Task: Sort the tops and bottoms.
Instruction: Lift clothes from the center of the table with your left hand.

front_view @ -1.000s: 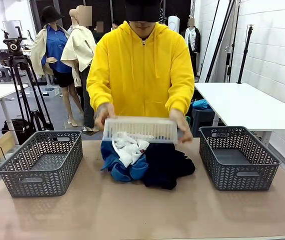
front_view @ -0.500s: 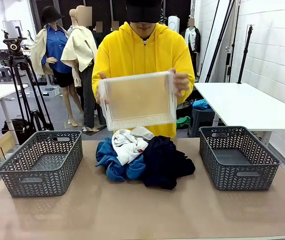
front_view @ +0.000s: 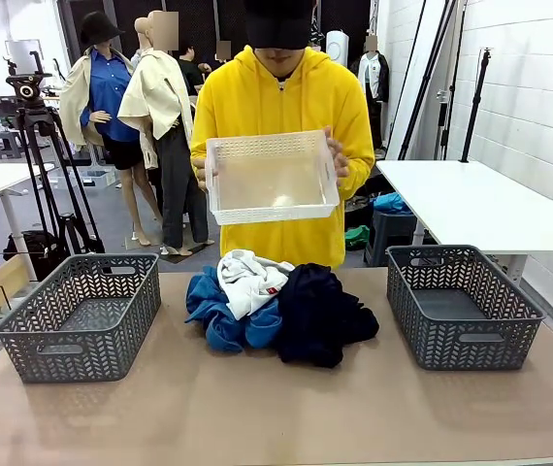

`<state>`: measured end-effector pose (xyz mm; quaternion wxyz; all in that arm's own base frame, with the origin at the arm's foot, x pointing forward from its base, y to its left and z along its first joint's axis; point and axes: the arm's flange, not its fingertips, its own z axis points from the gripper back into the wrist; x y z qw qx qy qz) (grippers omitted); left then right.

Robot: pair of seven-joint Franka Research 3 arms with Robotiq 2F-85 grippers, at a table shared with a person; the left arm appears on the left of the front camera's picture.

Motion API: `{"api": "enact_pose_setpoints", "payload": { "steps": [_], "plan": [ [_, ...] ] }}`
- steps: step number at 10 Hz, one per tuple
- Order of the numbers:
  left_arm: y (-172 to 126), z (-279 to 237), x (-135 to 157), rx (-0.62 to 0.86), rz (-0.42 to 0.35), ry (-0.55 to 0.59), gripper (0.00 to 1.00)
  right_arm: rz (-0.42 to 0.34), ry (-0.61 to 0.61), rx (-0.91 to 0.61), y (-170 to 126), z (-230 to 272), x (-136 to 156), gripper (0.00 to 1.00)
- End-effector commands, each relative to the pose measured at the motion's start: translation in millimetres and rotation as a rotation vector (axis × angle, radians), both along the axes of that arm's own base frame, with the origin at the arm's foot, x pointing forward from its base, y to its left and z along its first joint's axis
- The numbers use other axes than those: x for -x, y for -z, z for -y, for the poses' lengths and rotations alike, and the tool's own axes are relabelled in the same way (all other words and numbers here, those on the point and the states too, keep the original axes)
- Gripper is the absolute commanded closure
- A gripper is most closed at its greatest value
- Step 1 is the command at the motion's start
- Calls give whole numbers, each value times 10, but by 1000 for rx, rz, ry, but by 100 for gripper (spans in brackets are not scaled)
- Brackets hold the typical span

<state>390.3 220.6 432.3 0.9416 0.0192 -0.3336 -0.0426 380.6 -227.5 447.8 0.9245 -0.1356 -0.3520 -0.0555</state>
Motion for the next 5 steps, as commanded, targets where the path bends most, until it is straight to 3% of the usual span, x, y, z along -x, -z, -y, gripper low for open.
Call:
{"api": "enact_pose_setpoints", "payload": {
  "steps": [1,5],
  "plan": [
    [27,-29,7,0,-3,2,0,-4,-1,0,-9,19,22,0],
    [27,-29,7,0,-3,2,0,-4,-1,0,-9,19,22,0]
  ]
}}
